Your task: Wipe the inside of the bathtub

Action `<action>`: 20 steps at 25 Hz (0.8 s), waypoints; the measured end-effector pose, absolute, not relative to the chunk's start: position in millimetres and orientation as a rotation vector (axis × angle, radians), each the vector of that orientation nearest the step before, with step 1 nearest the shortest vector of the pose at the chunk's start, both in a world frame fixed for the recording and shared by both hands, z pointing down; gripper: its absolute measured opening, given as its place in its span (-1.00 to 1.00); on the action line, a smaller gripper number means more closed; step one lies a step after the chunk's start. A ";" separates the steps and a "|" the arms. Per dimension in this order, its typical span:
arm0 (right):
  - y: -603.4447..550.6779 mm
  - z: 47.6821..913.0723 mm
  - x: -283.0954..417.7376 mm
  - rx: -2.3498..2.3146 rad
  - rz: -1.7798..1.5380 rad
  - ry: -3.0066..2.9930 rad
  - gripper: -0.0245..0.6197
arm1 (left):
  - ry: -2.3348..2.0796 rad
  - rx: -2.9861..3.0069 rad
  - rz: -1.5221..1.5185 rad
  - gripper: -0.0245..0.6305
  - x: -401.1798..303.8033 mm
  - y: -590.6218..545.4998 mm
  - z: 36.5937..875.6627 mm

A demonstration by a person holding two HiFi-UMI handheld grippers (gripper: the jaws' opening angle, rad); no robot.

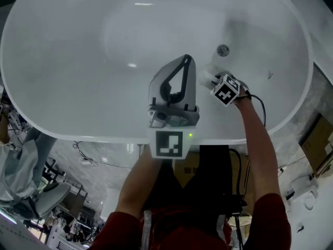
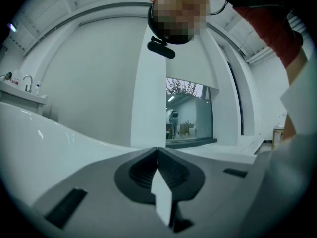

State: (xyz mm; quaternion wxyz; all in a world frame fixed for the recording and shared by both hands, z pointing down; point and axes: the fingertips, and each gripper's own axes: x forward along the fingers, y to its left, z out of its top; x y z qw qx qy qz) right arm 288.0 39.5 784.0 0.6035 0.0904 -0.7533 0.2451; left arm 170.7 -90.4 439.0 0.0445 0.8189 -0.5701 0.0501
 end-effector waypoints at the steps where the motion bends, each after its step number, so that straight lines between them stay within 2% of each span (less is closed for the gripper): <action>1: 33.2 764.0 285.4 0.249 0.583 -1.770 -0.64 | -1.750 2.505 0.138 -0.88 168.6 -90.2 424.5; 6: 8.0 653.8 269.1 0.427 0.586 -1.874 -0.64 | -1.774 2.534 0.109 -0.88 148.7 -87.6 348.6; 13: -14.1 494.9 229.6 0.750 0.560 -1.990 -0.64 | -1.808 2.588 -0.005 -0.88 86.9 -72.8 245.1; 20: -20.7 339.4 214.2 1.084 0.457 -2.107 -0.64 | -1.768 2.678 0.031 -0.88 57.7 -36.9 170.7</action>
